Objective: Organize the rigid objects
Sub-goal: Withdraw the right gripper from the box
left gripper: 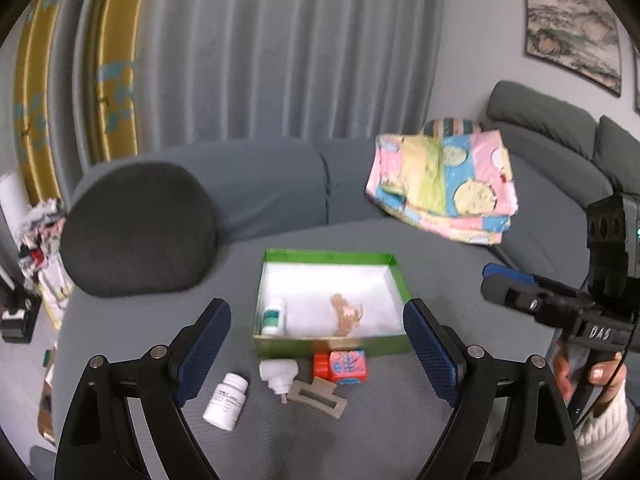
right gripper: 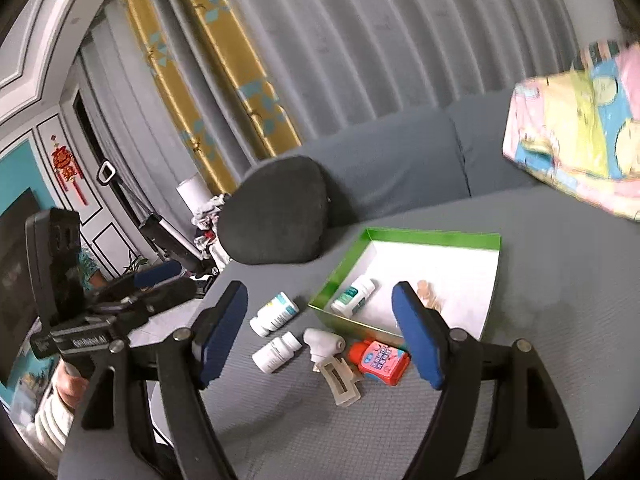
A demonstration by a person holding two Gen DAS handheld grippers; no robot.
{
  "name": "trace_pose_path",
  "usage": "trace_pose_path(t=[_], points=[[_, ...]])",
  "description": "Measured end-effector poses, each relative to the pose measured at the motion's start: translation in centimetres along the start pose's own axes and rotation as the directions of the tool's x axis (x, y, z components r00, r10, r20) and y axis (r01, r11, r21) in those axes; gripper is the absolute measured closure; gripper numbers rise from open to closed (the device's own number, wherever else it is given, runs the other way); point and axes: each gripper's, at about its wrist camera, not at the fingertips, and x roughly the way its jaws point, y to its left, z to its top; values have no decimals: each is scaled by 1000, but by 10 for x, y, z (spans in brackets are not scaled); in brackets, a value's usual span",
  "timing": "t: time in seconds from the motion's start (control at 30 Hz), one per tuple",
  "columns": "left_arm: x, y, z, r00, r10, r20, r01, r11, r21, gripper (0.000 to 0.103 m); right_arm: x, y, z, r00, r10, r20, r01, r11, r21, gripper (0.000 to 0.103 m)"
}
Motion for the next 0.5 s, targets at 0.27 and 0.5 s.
trace_pose_path(t=[0.27, 0.5], points=[[-45, -20, 17, 996, 14, 83, -19, 998, 59, 3, -22, 27, 1, 1000, -3, 13, 5, 995, -96, 25], [-46, -22, -9, 999, 17, 52, -20, 997, 70, 3, -6, 38, -46, 993, 63, -95, -71, 994, -78, 24]])
